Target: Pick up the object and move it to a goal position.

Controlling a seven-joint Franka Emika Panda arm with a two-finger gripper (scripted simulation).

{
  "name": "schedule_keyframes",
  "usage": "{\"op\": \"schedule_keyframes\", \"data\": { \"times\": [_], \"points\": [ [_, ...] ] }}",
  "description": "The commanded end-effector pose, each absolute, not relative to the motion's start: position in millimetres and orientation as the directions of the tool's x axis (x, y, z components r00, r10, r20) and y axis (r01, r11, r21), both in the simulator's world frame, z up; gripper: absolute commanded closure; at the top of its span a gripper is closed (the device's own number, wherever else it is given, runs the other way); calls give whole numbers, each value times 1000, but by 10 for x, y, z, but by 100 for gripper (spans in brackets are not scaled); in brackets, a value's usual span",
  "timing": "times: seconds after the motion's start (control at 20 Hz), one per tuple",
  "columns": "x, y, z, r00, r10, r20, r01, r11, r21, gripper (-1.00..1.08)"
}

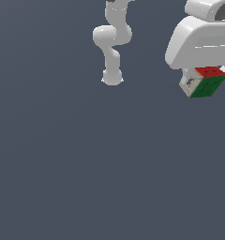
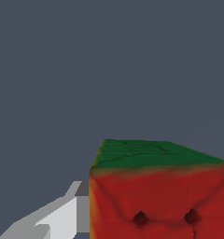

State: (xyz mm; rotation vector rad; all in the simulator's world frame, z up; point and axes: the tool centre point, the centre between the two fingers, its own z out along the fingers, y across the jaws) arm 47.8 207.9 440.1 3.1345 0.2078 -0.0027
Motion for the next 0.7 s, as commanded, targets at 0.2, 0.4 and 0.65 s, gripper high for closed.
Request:
{"op": "schedule_keyframes", "data": {
  "times": [0.2,0.4,0.65],
  "points": [
    [506,2133,4557,991,132,0,132,-991,0,108],
    [516,2149,4598,991,132,0,132,-991,0,108],
    [520,2155,4615,991,132,0,132,-991,0,108]
  ]
}}
